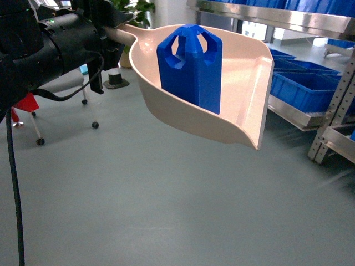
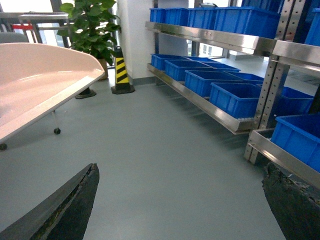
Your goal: Place part in tray to right shelf
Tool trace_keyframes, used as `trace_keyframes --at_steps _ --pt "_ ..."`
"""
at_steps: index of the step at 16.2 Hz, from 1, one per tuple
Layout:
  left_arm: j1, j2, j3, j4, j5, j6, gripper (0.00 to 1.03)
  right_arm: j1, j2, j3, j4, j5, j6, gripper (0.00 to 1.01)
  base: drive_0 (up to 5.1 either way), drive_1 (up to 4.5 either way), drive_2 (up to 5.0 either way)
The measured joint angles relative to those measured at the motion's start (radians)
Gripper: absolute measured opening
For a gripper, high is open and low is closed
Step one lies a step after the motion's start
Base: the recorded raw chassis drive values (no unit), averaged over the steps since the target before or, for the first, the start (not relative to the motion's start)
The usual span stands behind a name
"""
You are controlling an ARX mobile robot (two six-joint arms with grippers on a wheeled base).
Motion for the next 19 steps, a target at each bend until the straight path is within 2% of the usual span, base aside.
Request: trace_keyframes --at_steps 8,19 --pt "0.000 0.000 0.000 0.001 0.001 0.000 0.13 0.000 0.000 0.000 0.000 0.000 0.000 0.98 0.0 4.32 -4.3" --pt "0.000 0.000 0.000 0.003 0.000 0.000 0.13 0.000 0.000 0.000 0.000 0.000 0.000 0.98 -1.6 -1.57 -1.6"
